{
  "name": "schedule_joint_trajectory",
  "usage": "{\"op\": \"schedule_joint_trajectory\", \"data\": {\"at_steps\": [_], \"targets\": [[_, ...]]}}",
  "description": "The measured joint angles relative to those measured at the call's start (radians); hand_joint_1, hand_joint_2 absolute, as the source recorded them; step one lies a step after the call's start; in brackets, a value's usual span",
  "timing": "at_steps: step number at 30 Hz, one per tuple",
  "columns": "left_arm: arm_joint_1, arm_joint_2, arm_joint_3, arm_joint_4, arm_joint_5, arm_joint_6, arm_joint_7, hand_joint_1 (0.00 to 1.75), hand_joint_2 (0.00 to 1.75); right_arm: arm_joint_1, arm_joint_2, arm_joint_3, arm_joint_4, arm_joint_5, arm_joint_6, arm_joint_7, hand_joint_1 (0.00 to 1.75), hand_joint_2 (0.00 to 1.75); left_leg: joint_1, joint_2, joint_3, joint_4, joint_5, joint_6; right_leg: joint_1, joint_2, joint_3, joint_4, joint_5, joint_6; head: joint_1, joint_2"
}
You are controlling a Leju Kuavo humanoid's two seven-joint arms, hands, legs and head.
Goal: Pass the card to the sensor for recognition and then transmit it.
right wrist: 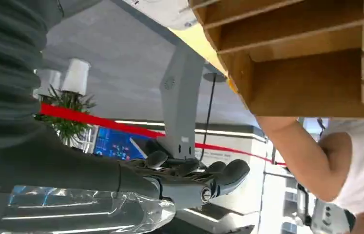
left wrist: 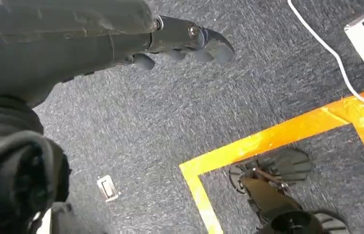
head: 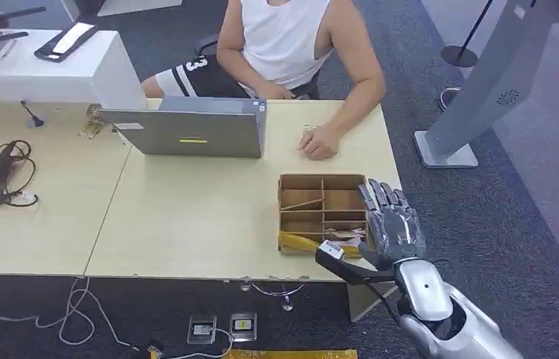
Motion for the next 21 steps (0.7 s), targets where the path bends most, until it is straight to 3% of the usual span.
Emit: {"op": "schedule_joint_trajectory", "data": {"at_steps": [21], "targets": [[0.004,0.023,-0.004,-0.039,0.064,0.0,0.021,0.0,0.0,-0.008,0.01,0.024,0.065,-0.082,0.047,-0.014,0.0,1.75,0.0,0.0,0.0,0.0,0.0,0.0,0.0,0.0,0.0,0.0,0.0,0.0,0.0,0.0]]}}
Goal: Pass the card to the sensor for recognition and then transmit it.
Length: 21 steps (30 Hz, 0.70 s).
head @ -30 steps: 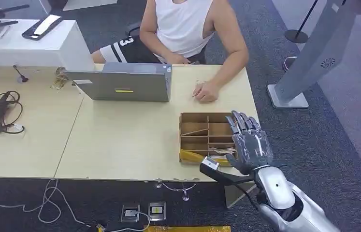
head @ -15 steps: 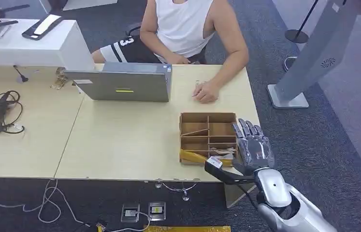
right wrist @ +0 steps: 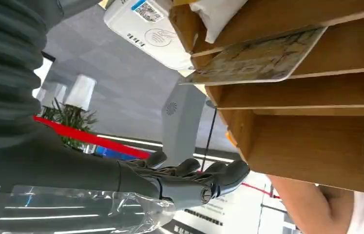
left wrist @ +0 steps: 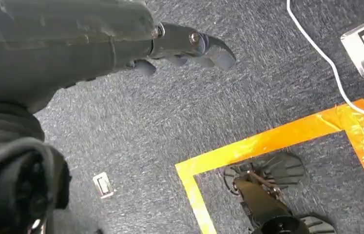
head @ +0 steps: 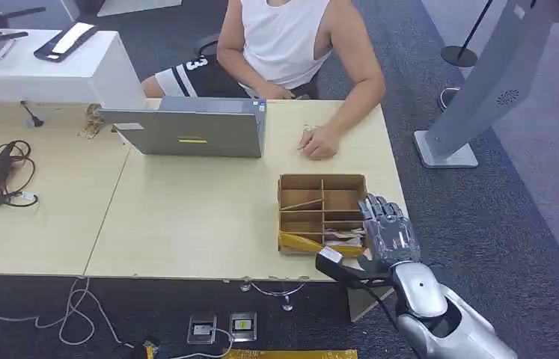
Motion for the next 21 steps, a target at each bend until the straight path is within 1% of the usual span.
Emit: {"op": "schedule_joint_trajectory", "data": {"at_steps": [4,5,9,21], "targets": [[0.004,0.002,-0.005,-0.009,0.011,0.0,0.0,0.0,0.0,-0.005,0.016,0.012,0.008,-0.007,-0.054,-0.036,0.0,1.75,0.0,0.0,0.0,0.0,0.0,0.0,0.0,0.0,0.0,0.0,0.0,0.0,0.0,0.0],[0.004,0.002,-0.005,-0.01,0.013,0.0,0.0,0.0,0.0,-0.006,0.021,0.014,0.01,-0.009,-0.057,-0.039,0.0,1.75,0.0,0.0,0.0,0.0,0.0,0.0,0.0,0.0,0.0,0.0,0.0,0.0,0.0,0.0],[0.005,0.005,-0.005,-0.016,0.016,0.0,0.0,0.0,0.0,-0.011,0.033,0.024,0.015,-0.01,-0.06,-0.043,0.0,1.75,0.0,0.0,0.0,0.0,0.0,0.0,0.0,0.0,0.0,0.0,0.0,0.0,0.0,0.0],[0.005,0.008,-0.005,-0.016,0.016,0.0,0.0,0.0,0.0,-0.012,0.045,0.025,0.019,-0.011,-0.061,-0.043,0.0,1.75,0.0,0.0,0.0,0.0,0.0,0.0,0.0,0.0,0.0,0.0,0.0,0.0,0.0,0.0]]}}
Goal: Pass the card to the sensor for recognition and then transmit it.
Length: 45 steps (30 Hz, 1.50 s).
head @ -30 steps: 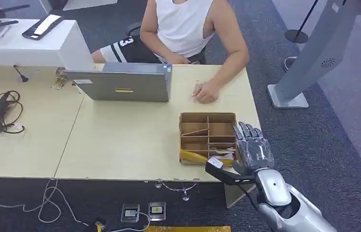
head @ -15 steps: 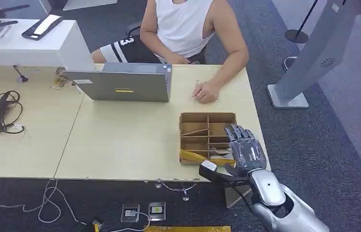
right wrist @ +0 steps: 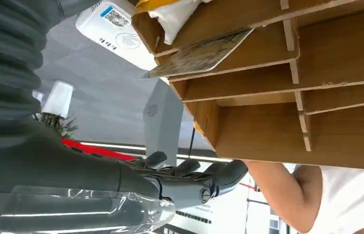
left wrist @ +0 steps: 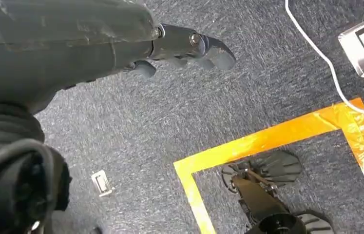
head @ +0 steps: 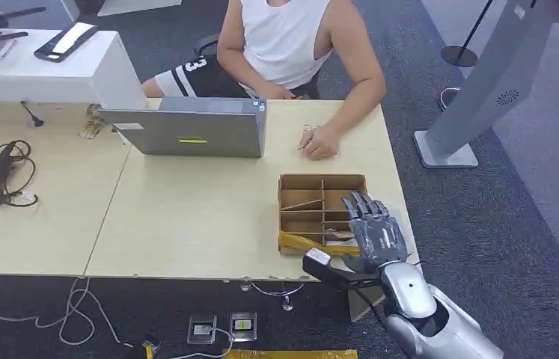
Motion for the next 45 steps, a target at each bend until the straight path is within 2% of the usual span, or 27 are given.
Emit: {"op": "schedule_joint_trajectory", "data": {"at_steps": [13,14,15,16,26,29,32,41,45], "targets": [[0.0,0.002,-0.01,0.0,0.026,0.0,-0.007,0.0,0.0,-0.007,0.019,0.018,0.004,-0.005,-0.051,-0.027,0.0,1.75,0.0,0.0,0.0,0.0,0.0,0.0,0.0,0.0,0.0,0.0,0.0,0.0,0.0,0.0],[0.0,0.002,-0.013,0.0,0.029,0.0,-0.008,0.0,0.0,-0.008,0.019,0.021,0.006,-0.004,-0.052,-0.027,0.72,1.75,0.0,0.0,0.0,0.0,0.0,0.0,0.0,0.0,0.0,0.0,0.0,0.0,0.0,0.0],[-0.001,0.002,-0.016,0.0,0.032,0.0,-0.008,0.0,0.0,-0.009,0.021,0.024,0.008,-0.006,-0.052,-0.027,1.62,1.75,0.0,0.0,0.0,0.0,0.0,0.0,0.0,0.0,0.0,0.0,0.0,0.0,0.0,0.0],[0.0,0.002,-0.018,0.0,0.035,0.0,-0.008,0.0,0.0,-0.01,0.021,0.027,0.009,-0.009,-0.048,-0.021,1.73,1.75,0.0,0.0,0.0,0.0,0.0,0.0,0.0,0.0,0.0,0.0,0.0,0.0,0.0,0.0],[-0.002,0.008,-0.051,-0.008,0.035,0.0,-0.007,0.0,0.0,-0.01,0.017,0.04,0.013,-0.044,-0.018,0.015,1.75,1.75,0.0,0.0,0.0,0.0,0.0,0.0,0.0,0.0,0.0,0.0,0.0,0.0,0.0,0.0],[-0.005,0.01,-0.064,-0.008,0.028,0.0,0.031,0.0,0.0,-0.005,0.014,0.04,0.013,-0.069,0.0,0.018,1.75,1.75,0.0,0.0,0.001,0.0,0.0,0.0,0.0,0.0,0.0,0.0,0.0,0.0,0.0,0.0],[0.003,0.018,-0.082,-0.008,0.026,0.0,0.053,0.0,0.0,0.01,0.014,0.039,0.015,-0.072,-0.014,0.009,1.75,1.75,0.0,0.001,0.001,0.0,0.0,0.0,0.0,0.0,0.0,0.0,0.0,0.0,0.0,0.0],[0.011,0.031,-0.117,-0.008,0.045,0.0,0.054,0.0,0.0,0.023,0.014,0.039,0.021,-0.066,-0.023,0.003,1.69,1.75,0.0,0.001,0.001,0.0,0.0,0.0,0.0,0.001,0.0,0.0,0.0,0.0,0.0,0.0],[0.002,0.031,-0.12,-0.008,0.055,0.0,0.026,0.0,0.0,0.02,0.014,0.038,0.019,-0.042,-0.021,0.018,1.73,1.75,0.0,0.001,0.002,0.0,0.0,0.0,0.0,0.0,0.001,0.0,0.0,0.0,0.0,0.0]]}}
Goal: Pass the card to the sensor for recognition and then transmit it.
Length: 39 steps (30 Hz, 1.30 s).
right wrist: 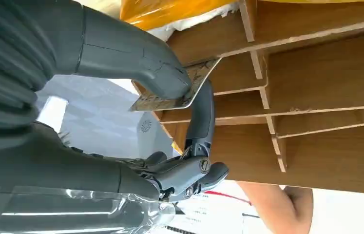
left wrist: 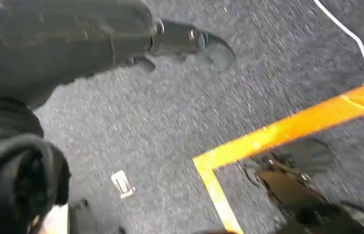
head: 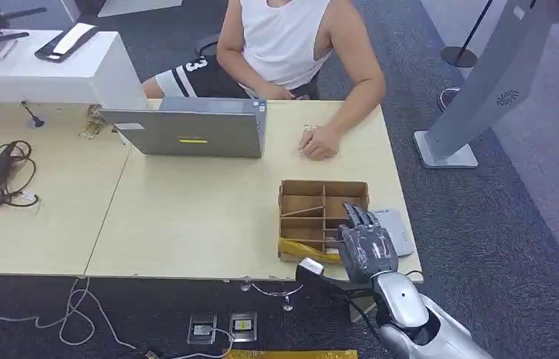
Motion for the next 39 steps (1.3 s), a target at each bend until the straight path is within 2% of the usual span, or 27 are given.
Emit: {"op": "schedule_joint_trajectory", "data": {"at_steps": [3,8,25,33,39], "targets": [[-0.017,0.0,-0.005,0.0,0.0,0.0,0.0,0.0,0.0,-0.005,-0.003,-0.005,-0.009,-0.002,0.019,0.006,1.75,1.75,0.0,0.0,0.0,0.0,0.0,0.0,0.0,0.0,0.001,0.0,0.0,0.0,0.0,0.0],[-0.03,-0.002,-0.013,0.002,-0.003,0.0,-0.005,0.0,0.0,-0.003,-0.005,-0.009,-0.011,0.013,0.007,0.003,1.75,1.75,0.0,0.0,0.0,0.0,0.0,0.0,0.0,0.0,0.001,0.0,0.0,0.0,0.0,0.0],[-0.058,-0.015,-0.024,0.028,-0.032,0.0,-0.028,0.0,0.0,-0.032,-0.005,-0.074,-0.082,0.102,-0.167,0.016,1.75,1.75,0.0,0.0,0.0,0.0,0.0,0.0,0.0,0.0,0.0,0.0,0.0,0.0,0.0,0.0],[-0.078,-0.024,-0.026,0.054,-0.05,0.0,-0.035,0.0,0.0,-0.106,-0.005,-0.1,-0.142,0.128,-0.172,0.017,1.75,1.75,0.0,0.0,0.0,0.0,0.0,0.0,0.0,0.0,0.0,0.0,0.0,0.0,0.0,0.0],[-0.115,-0.052,-0.032,0.082,-0.092,0.0,-0.043,0.0,0.0,-0.206,0.017,-0.096,-0.148,0.139,-0.122,-0.018,1.75,1.75,0.0,0.0,-0.001,0.0,0.001,0.0,0.0,0.0,0.0,0.001,0.001,0.0,0.0,0.0]]}}
